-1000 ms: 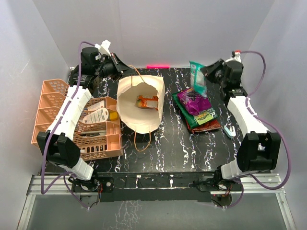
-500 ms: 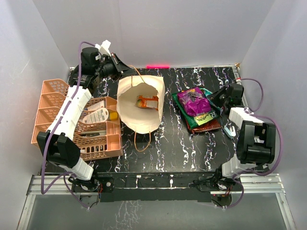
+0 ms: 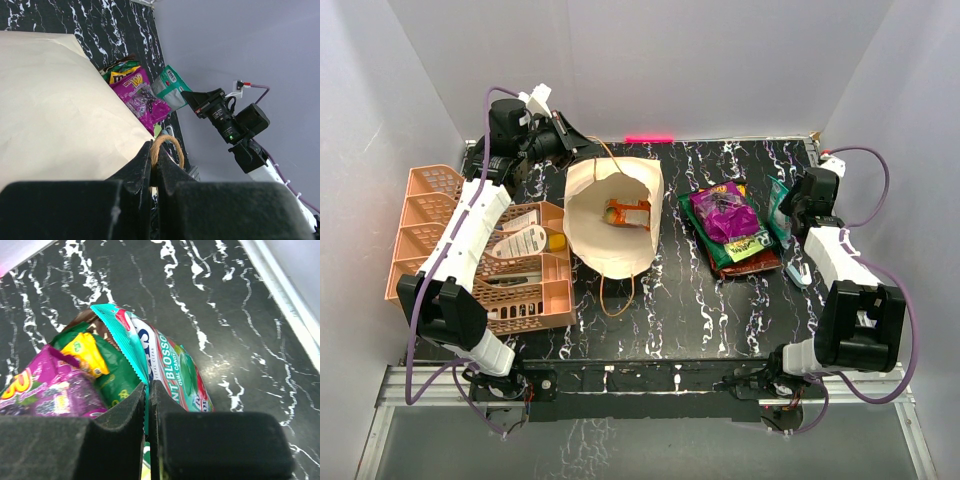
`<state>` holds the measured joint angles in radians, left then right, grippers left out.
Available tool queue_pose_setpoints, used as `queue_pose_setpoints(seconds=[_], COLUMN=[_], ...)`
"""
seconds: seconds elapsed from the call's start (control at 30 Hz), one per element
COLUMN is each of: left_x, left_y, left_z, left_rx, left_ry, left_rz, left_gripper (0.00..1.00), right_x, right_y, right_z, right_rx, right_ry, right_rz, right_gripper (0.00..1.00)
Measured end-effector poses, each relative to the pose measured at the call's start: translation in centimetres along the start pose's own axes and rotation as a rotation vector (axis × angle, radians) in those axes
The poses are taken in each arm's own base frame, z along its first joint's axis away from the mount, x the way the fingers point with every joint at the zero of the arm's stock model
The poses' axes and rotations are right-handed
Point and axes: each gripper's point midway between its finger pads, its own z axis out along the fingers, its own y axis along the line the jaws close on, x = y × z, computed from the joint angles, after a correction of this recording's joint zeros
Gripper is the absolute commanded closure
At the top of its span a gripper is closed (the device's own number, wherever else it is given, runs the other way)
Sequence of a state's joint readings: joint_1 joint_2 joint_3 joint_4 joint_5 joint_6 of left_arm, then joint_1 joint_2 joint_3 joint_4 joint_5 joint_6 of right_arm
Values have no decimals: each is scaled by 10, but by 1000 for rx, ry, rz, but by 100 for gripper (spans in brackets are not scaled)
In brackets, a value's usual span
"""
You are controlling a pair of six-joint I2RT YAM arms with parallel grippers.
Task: Take the snacks out of the paper bag
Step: Place the snack at the center of the board, then take out the snack from the paper bag.
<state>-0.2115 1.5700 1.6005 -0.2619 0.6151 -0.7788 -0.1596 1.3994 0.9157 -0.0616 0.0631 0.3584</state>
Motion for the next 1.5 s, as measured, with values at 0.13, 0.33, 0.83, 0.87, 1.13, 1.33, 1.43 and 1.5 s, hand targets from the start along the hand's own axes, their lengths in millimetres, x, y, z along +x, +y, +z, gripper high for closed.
queue_pose_setpoints(seconds=[0.13,0.33,0.83,0.87,1.13,1.33,1.43,1.5], left_x=[1,3,5,6,9,9,9,9], left_y=[0,2,2,4,7,7,7,7], left_z=[0,2,3,4,5,5,5,5], left_rx=[2,7,19,17,12,13,14,13], left_ry=[3,10,12,14,21,21,21,21], left_rz=[-2,-16,-23,-26,-37,-36,-36,-36], left_gripper=[100,100,100,100,100,100,100,100], right_x=[2,30,3,-1,73,87,98,107], right_y=[-9,14,21,24,31,82,141,188], right_z=[0,-4,-92,-103,-127,-150,-182,-216], right_rx=[38,-123,-169,-191,-345,-589,-762,-903], right_ry=[5,94,44,11,151,260,306,327], right_rz=[-52,-24,-62,-63,-24,24,-86,-185], right_gripper=[92,84,19,19,17,16,15,15])
